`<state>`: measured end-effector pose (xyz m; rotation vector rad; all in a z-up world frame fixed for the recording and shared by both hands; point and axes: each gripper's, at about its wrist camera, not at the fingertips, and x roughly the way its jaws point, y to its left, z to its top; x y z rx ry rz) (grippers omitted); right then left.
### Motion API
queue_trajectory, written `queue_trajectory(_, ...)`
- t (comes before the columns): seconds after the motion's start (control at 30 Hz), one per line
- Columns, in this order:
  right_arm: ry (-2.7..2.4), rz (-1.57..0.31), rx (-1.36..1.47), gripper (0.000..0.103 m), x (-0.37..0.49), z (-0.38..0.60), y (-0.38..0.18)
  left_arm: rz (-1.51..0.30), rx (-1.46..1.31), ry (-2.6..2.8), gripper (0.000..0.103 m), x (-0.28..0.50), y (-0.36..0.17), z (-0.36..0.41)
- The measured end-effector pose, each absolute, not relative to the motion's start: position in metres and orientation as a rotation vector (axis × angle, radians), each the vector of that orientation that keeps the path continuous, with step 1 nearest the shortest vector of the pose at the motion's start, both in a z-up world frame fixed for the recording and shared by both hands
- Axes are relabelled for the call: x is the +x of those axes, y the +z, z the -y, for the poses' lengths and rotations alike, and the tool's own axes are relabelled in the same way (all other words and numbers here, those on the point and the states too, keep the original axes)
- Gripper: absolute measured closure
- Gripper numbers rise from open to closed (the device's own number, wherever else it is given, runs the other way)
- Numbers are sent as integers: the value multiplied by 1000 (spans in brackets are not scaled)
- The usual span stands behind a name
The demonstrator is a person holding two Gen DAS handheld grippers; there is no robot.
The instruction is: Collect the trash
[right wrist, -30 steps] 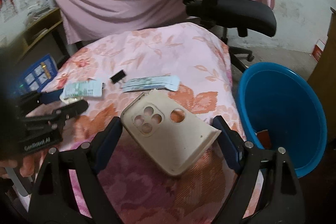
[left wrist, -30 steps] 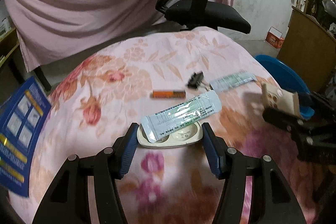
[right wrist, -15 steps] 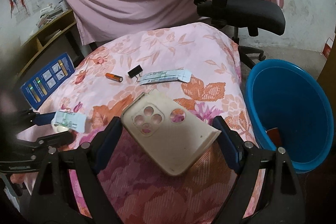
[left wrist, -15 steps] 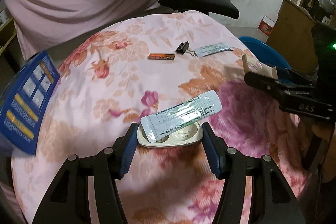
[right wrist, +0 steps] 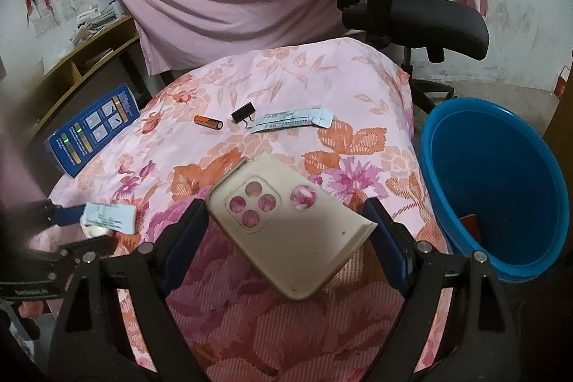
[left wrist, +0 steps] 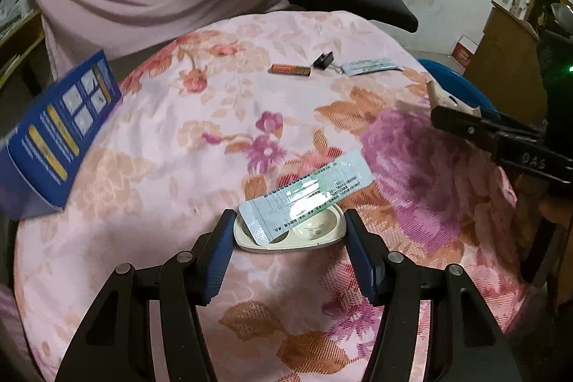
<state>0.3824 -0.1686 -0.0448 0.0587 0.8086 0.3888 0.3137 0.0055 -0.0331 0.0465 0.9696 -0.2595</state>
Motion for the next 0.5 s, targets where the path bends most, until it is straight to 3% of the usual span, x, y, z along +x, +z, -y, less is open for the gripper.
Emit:
queue_trajectory(0.27,397,-821,58,0,382,169,-47,-917,66,-243,45,305,-37,-3)
queue_trajectory(0.5,401,-811,52,0,381,168,-46,-839,36,-201,50,292,-34,-7)
